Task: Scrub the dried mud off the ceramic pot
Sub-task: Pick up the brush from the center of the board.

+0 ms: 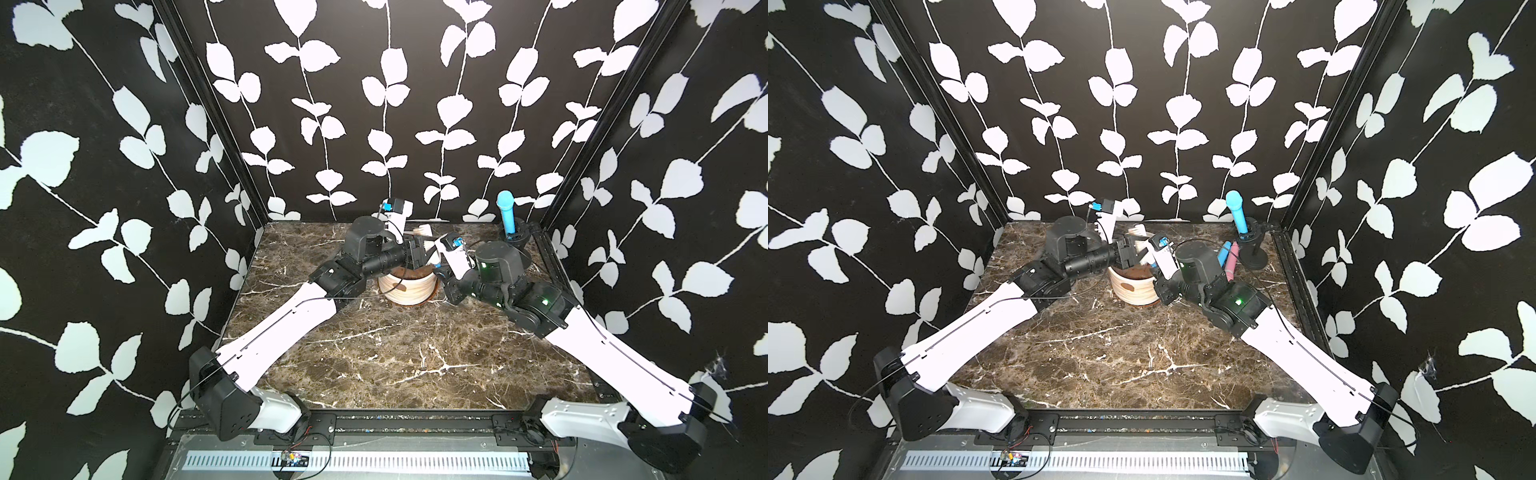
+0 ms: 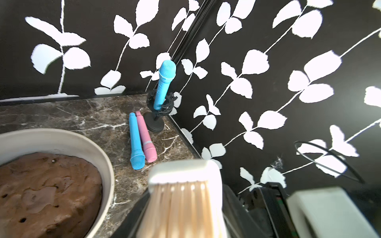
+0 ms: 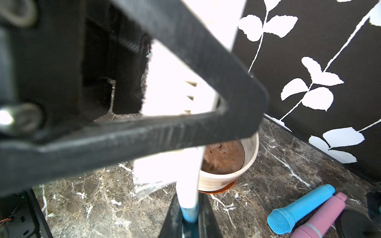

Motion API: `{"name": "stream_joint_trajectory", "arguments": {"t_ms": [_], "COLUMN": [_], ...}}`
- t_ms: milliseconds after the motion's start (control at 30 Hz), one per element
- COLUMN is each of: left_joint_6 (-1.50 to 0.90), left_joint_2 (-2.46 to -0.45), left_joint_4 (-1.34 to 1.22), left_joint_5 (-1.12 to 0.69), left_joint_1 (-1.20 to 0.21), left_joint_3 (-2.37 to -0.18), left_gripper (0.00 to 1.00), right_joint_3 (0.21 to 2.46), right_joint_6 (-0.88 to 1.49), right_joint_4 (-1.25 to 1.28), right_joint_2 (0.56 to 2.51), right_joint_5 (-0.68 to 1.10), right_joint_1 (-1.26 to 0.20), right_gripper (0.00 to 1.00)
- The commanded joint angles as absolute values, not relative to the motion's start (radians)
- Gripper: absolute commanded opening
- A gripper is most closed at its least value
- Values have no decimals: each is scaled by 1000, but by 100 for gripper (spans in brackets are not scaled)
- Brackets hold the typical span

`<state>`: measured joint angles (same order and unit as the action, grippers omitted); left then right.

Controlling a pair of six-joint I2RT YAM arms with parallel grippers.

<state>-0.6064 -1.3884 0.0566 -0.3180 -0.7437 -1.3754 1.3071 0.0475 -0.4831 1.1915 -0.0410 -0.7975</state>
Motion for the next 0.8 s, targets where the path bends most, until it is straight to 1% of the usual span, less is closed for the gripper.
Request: {"name": "stream_joint_trajectory", "arguments": {"t_ms": [0, 67, 200, 233, 267, 333, 400, 433, 533, 600, 667, 700, 767], "left_joint_6": [-650, -672, -711, -719, -728, -766, -808, -824, -874, -891, -890, -889, -886], "left_joint_2": [-1376, -1385, -1399, -1404, -1409, -1417, -1419, -1419, -1418, -1410, -1398, -1392, -1380], "left_joint_4": [9, -8, -48, -46, -40, -39, -82, -107, -157, -181, -190, -190, -209], "left_joint_5": [-381, -401, -440, -444, -446, -448, -458, -464, -484, -496, -496, -498, -509], "left_joint_1": [-724, -720, -712, -711, -708, -700, -669, -663, -641, -628, -616, -611, -599], "left_joint_3": [-1344, -1339, -1333, -1333, -1333, -1325, -1299, -1286, -1263, -1247, -1229, -1222, -1208], "left_gripper": [43, 38, 36, 32, 26, 16, 9, 6, 5, 5, 5, 4, 4], "right_joint_3": [1290, 1289, 1289, 1287, 1286, 1282, 1277, 1276, 1265, 1260, 1272, 1277, 1282], "right_joint_6": [35, 38, 19, 1, -11, -21, -21, -23, -13, 2, 28, 54, 123], "right_joint_4": [-410, -403, -401, -404, -406, -404, -402, -403, -413, -436, -486, -503, -517], "right_joint_2": [1164, 1166, 1177, 1180, 1182, 1184, 1186, 1186, 1172, 1157, 1148, 1147, 1150], "right_joint_5": [-59, -62, -28, -40, -63, -98, -104, -102, -93, -67, 54, 139, 343], "right_joint_1": [-802, -804, -812, -827, -837, -851, -852, -853, -851, -847, -809, -778, -706], "right_gripper": [0, 0, 0, 0, 0, 0, 0, 3, 36, 52, 62, 66, 69]}}
